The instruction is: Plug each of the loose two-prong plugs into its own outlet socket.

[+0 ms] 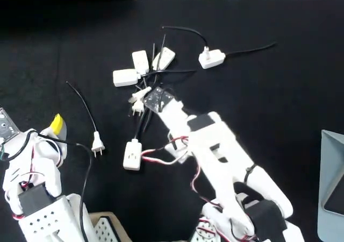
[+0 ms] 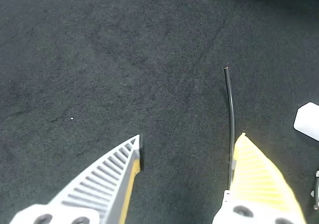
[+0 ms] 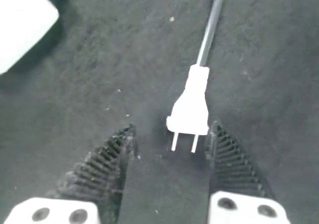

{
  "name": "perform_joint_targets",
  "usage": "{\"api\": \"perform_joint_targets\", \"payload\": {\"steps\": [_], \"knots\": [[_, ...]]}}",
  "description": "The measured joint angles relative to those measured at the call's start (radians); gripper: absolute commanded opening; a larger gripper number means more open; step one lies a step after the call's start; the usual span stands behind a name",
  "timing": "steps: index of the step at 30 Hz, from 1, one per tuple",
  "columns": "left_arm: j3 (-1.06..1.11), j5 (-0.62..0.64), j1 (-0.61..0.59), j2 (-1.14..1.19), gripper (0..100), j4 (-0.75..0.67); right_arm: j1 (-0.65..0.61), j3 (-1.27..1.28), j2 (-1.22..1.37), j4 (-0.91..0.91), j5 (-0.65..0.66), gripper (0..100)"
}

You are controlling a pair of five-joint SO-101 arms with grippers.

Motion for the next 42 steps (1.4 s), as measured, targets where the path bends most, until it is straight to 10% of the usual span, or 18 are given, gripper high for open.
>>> {"api": "perform_joint_targets", "payload": {"steps": [19,42], "knots": [[0.000,0.000,0.000,0.000,30,0.000,0.028,-0.003,0.210,-0.216,-0.040,1.0],[0.000,0.000,0.000,0.000,30,0.000,-0.061,0.014,-0.015,-0.021,-0.097,17.9]]}}
